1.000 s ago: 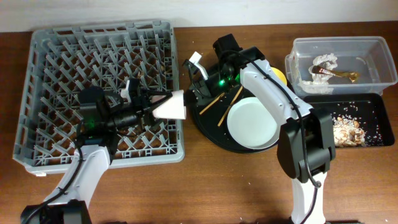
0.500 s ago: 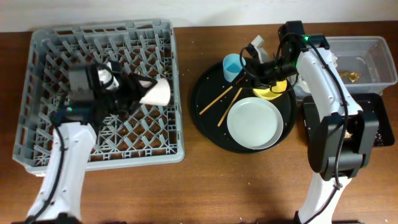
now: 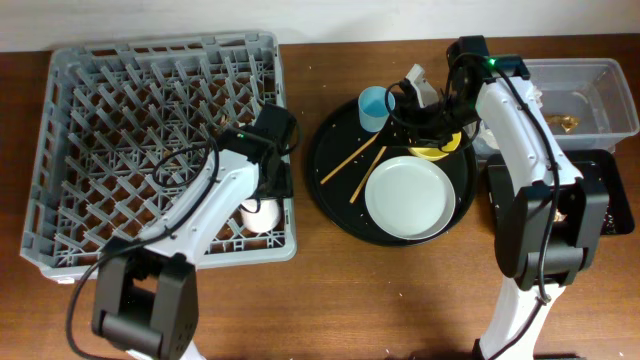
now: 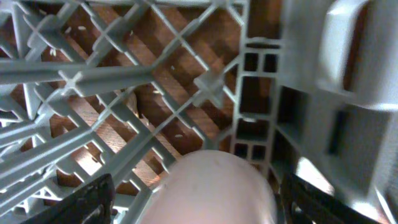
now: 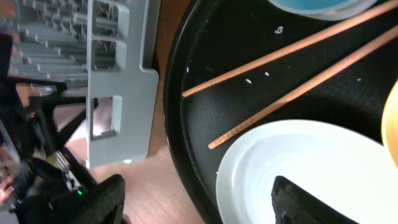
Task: Sort waste into correct bins and load items into the dishwasher rack
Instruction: 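Place the pink cup upside down in the dish rack with the left gripper, then grasp the blue cup with the right gripper and pass it to the left gripper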
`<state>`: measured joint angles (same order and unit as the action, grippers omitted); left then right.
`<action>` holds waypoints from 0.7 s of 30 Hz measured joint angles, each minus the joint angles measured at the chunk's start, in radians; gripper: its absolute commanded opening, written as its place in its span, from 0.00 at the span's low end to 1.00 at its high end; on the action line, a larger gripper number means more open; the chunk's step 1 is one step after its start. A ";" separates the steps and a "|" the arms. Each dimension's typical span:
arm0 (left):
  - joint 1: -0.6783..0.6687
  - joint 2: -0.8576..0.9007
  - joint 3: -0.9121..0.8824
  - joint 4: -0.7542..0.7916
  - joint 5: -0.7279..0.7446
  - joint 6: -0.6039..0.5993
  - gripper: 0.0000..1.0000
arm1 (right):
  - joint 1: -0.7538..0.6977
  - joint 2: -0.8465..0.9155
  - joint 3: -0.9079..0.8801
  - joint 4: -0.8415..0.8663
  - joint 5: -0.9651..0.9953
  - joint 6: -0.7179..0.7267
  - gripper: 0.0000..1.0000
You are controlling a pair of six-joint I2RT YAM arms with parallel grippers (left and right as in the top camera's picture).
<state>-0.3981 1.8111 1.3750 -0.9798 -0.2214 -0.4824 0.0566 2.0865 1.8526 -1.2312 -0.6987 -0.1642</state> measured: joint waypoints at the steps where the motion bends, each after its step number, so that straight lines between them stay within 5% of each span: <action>1: 0.005 0.014 0.000 0.005 -0.005 0.001 0.95 | 0.000 0.000 0.000 0.001 0.000 -0.004 0.63; 7: 0.010 0.018 0.148 -0.113 -0.003 0.011 0.95 | 0.000 0.000 0.011 0.043 0.037 0.044 0.60; 11: 0.010 0.028 0.485 -0.313 0.008 0.011 0.96 | 0.033 -0.004 0.076 0.263 0.394 0.343 0.59; 13: 0.012 0.013 0.529 -0.263 0.061 0.010 0.95 | 0.134 0.021 0.080 0.358 0.622 0.443 0.56; 17: 0.031 0.012 0.529 -0.231 0.110 0.005 0.89 | 0.193 0.142 0.081 0.404 0.731 0.520 0.45; 19: 0.040 0.012 0.529 -0.231 0.114 0.003 0.79 | 0.193 0.168 0.081 0.407 0.753 0.542 0.31; 20: 0.049 0.012 0.529 -0.231 0.114 0.000 0.78 | 0.193 0.176 0.081 0.407 0.760 0.552 0.09; 21: 0.053 0.012 0.529 -0.231 0.114 0.000 0.78 | 0.193 0.182 0.081 0.408 0.763 0.558 0.04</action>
<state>-0.3447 1.8233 1.9038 -1.2106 -0.1078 -0.4828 0.2493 2.2681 1.9339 -0.8234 0.0647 0.3935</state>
